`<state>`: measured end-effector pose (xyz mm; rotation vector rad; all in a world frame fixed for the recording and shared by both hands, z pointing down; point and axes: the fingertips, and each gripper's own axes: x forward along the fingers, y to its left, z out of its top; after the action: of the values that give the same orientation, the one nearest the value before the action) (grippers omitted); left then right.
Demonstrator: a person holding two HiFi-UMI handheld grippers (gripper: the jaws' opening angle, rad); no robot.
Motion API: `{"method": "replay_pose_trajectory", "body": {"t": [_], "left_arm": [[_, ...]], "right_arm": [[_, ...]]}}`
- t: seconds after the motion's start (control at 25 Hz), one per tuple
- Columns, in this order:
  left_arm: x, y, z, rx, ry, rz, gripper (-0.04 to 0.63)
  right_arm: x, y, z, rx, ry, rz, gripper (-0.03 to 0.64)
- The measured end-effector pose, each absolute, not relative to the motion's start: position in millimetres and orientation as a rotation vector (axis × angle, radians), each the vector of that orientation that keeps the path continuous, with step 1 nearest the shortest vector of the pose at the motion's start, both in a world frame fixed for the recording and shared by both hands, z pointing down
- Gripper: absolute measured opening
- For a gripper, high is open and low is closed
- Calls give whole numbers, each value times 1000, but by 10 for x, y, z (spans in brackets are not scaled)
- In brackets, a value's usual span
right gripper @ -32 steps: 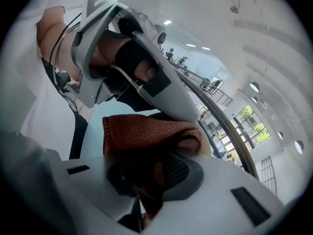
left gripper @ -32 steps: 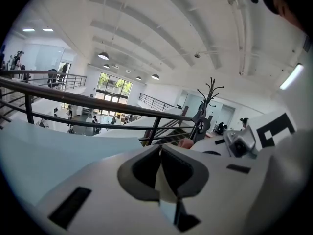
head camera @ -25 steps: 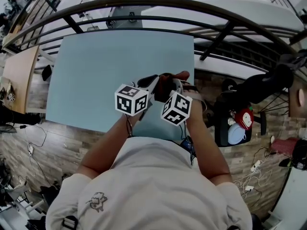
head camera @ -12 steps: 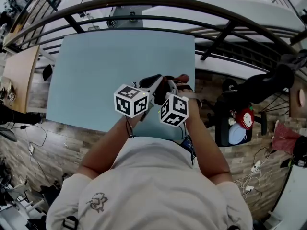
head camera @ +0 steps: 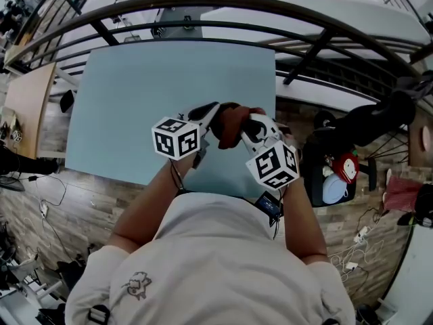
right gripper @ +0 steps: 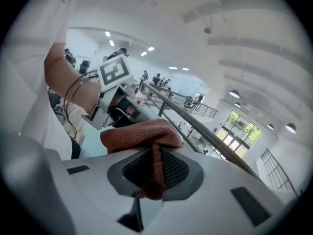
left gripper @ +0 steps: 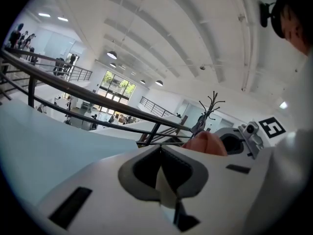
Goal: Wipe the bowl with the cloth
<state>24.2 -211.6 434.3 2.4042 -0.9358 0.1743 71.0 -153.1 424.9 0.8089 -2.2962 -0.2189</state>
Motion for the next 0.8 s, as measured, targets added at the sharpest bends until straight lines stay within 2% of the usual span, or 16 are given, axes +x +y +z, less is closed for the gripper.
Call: {"method": "replay_pose_trajectory", "body": {"t": [0.48,0.8], "left_arm": [[-50,-2294,4356,1977,-665,-328,15],[-81,-2264,4214,1694,-393,-687,15]], "right_arm": [[1469,-1564,3260,1253,-2534,-222,61],[1384,-1389,3061,1229,-2672,-227,61]]}}
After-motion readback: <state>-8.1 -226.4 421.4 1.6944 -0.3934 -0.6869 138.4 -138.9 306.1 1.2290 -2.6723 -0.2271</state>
